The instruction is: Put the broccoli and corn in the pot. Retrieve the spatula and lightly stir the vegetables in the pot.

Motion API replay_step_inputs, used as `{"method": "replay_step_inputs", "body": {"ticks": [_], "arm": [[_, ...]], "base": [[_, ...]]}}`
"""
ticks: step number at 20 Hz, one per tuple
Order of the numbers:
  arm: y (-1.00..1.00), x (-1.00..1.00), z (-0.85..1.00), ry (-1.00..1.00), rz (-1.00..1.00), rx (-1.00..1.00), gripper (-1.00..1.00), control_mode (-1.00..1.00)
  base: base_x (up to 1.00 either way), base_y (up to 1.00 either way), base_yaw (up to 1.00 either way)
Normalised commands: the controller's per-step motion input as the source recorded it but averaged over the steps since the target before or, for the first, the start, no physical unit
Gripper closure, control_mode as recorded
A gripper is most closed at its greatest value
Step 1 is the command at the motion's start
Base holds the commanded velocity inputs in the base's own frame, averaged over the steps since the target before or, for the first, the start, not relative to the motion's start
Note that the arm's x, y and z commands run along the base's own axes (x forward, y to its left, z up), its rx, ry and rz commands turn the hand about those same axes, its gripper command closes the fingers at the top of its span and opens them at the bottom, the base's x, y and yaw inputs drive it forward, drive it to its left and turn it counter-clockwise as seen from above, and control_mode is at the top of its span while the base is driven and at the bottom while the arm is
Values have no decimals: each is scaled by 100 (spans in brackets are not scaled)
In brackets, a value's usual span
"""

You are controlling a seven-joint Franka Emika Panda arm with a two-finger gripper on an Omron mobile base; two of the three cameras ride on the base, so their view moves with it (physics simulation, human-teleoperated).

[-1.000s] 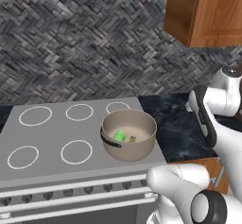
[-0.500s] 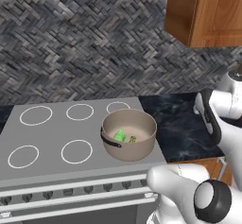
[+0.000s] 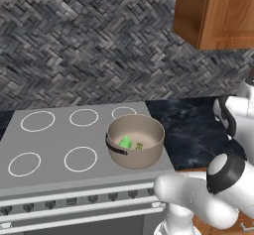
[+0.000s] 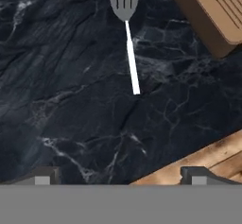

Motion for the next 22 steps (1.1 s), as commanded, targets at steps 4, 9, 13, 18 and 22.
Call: {"method": "replay_step_inputs", "body": {"ticks": [4, 9, 13, 18, 22], "arm": [[-32, 25, -44, 0, -6, 1, -100, -100], [-27, 29, -40, 0, -1, 0, -100, -100], [-32, 35, -36, 2, 0, 1, -100, -100], [-25, 33, -35, 2, 0, 6, -100, -100], [-22, 42, -28, 4, 0, 6, -100, -100]], "base": [[0, 0, 0], [0, 0, 0], [0, 0, 0], [0, 0, 0], [0, 0, 0]]}}
